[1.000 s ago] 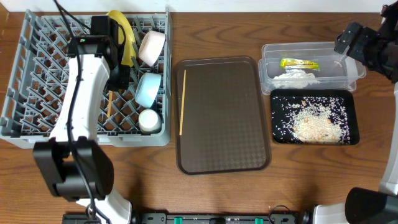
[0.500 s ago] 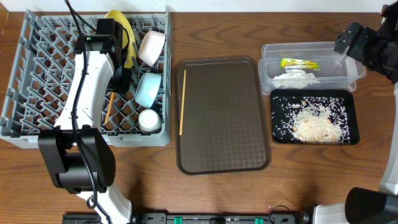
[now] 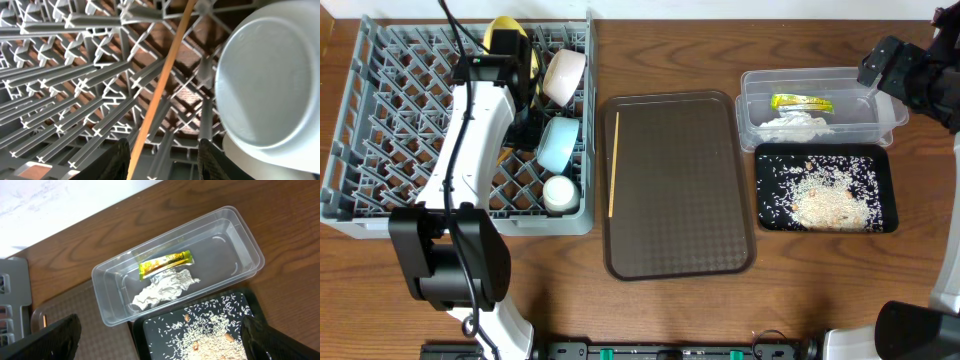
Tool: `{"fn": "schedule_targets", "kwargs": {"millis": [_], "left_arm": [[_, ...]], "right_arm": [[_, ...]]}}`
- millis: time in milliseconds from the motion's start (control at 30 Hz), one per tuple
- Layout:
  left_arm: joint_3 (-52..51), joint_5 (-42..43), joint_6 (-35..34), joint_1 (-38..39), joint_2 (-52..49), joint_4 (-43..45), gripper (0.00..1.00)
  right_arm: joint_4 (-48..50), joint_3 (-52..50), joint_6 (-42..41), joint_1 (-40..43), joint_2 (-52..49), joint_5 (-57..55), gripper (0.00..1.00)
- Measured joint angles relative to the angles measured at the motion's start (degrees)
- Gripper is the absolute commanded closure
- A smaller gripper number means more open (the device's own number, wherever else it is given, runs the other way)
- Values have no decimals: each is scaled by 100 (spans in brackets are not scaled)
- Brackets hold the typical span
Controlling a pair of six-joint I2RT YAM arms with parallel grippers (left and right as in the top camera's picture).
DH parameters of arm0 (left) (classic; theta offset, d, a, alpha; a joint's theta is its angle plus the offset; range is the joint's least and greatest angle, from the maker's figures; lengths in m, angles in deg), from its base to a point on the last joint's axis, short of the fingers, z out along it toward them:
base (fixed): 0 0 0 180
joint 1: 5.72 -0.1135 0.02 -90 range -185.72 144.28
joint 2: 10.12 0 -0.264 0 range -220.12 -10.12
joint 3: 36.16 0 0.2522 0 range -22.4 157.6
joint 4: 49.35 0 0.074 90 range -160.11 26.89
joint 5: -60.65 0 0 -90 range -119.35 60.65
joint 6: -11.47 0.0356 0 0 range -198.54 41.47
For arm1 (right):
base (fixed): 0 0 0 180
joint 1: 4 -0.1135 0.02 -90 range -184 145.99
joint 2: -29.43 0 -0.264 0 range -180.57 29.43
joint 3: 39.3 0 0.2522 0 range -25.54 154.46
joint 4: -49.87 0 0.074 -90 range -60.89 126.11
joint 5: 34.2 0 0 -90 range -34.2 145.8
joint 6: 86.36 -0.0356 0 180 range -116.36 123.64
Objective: Sort waste into correct bins and load items into the dishwasher
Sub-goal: 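Carry chopstick with left gripper and lower it into rack, then move left gripper back to brown tray toward remaining chopstick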
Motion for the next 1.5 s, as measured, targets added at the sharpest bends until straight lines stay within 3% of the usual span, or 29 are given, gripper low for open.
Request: {"fn": "schedule_targets", "kwargs": {"millis": [300, 567, 733, 1500], "left_arm": [[24, -120, -289, -317, 0, 267, 55], [24, 885, -361, -1069, 0, 155, 55], [24, 1088, -380, -1209, 0, 129, 56], [22, 404, -380, -1217, -542, -223, 56]], "right_arm": [[2, 0, 0, 0, 0, 2, 1], [0, 0, 0, 0, 0, 0, 1], [2, 0, 0, 0, 0, 2, 1], [2, 0, 0, 0, 0, 2, 1]]}}
